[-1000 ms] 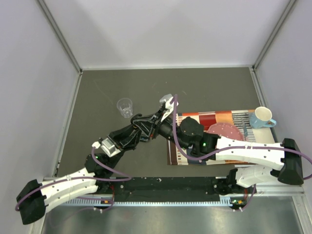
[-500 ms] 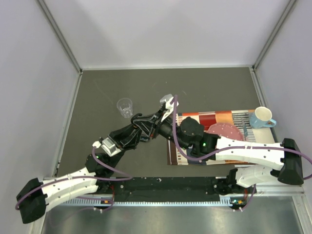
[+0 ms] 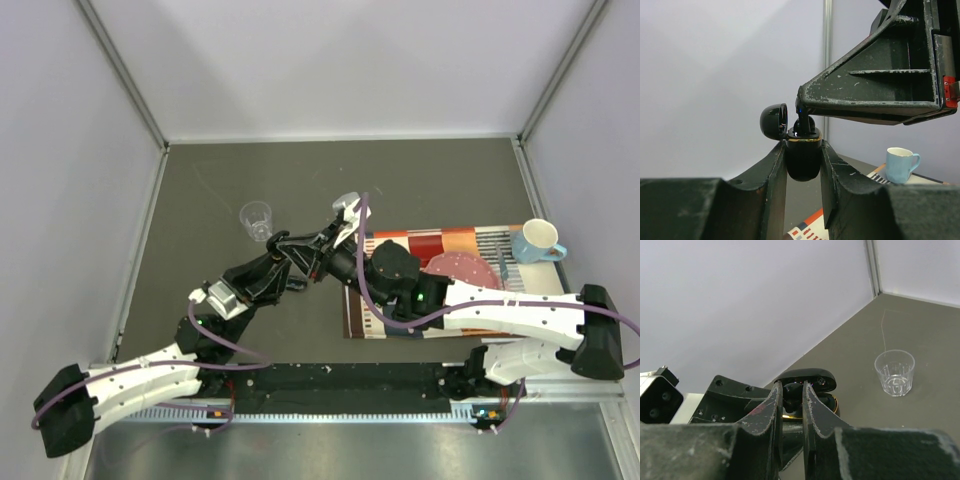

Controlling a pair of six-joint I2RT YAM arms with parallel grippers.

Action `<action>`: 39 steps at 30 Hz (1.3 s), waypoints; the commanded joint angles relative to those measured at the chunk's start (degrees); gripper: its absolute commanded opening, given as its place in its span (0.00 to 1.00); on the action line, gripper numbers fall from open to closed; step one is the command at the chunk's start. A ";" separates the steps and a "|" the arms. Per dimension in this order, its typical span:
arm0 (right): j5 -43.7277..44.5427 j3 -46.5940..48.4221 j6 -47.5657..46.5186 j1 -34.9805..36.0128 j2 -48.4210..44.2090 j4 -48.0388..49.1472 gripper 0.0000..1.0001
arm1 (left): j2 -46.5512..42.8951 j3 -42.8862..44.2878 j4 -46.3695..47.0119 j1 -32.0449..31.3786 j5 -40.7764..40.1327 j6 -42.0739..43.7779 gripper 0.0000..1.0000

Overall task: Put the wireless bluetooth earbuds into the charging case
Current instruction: Place the earbud in the charging case.

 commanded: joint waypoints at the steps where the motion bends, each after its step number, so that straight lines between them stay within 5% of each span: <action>1: 0.49 -0.21 0.72 0.25 -0.84 0.44 0.00 | 0.40 0.85 13.88 0.11 -1.27 0.23 0.00; 19: -6.01 1.81 6.35 0.16 1.09 3.16 0.00 | 2.16 1.11 15.73 0.11 -1.36 0.93 0.00; 39: -3.37 3.82 4.60 0.25 2.06 3.51 0.00 | 1.28 0.41 16.17 0.11 -1.09 0.67 0.00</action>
